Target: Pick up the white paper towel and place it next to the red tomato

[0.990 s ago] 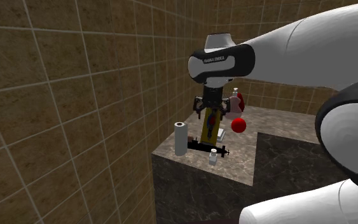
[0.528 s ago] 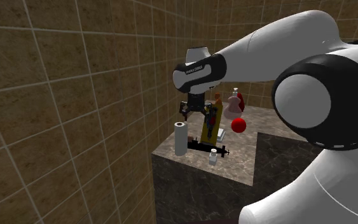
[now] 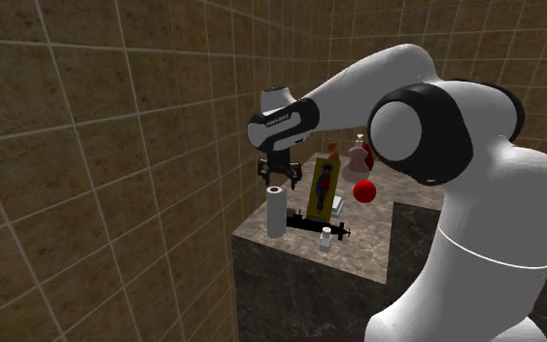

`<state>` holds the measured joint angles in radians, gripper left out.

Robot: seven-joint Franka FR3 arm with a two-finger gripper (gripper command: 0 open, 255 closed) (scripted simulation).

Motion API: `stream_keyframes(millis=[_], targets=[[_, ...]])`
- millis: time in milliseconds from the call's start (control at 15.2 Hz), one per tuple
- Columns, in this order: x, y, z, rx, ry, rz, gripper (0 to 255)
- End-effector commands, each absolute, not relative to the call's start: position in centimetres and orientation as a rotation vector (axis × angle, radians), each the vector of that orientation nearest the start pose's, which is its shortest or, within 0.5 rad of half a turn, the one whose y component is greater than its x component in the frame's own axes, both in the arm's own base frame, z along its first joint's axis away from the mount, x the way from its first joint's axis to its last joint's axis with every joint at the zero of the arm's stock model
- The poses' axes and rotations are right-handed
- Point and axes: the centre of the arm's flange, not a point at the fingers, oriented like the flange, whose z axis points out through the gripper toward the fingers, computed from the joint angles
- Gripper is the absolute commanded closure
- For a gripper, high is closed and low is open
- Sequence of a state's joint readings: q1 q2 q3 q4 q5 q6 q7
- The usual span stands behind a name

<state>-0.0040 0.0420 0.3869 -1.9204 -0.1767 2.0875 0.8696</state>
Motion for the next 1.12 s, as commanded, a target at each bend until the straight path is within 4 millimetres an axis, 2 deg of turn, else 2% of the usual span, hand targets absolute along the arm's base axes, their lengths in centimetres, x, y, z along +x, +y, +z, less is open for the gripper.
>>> stream_keyframes(millis=[0, 198, 660, 1056], targets=[[56.7, 22.1, 46.7, -3.095, 0.688, -0.306, 0], [59.5, 23.6, 45.2, -3.087, 0.739, -0.314, 0], [60.2, 23.3, 41.6, -3.087, 0.739, -0.314, 0], [60.3, 23.2, 41.3, -3.087, 0.739, -0.314, 0]])
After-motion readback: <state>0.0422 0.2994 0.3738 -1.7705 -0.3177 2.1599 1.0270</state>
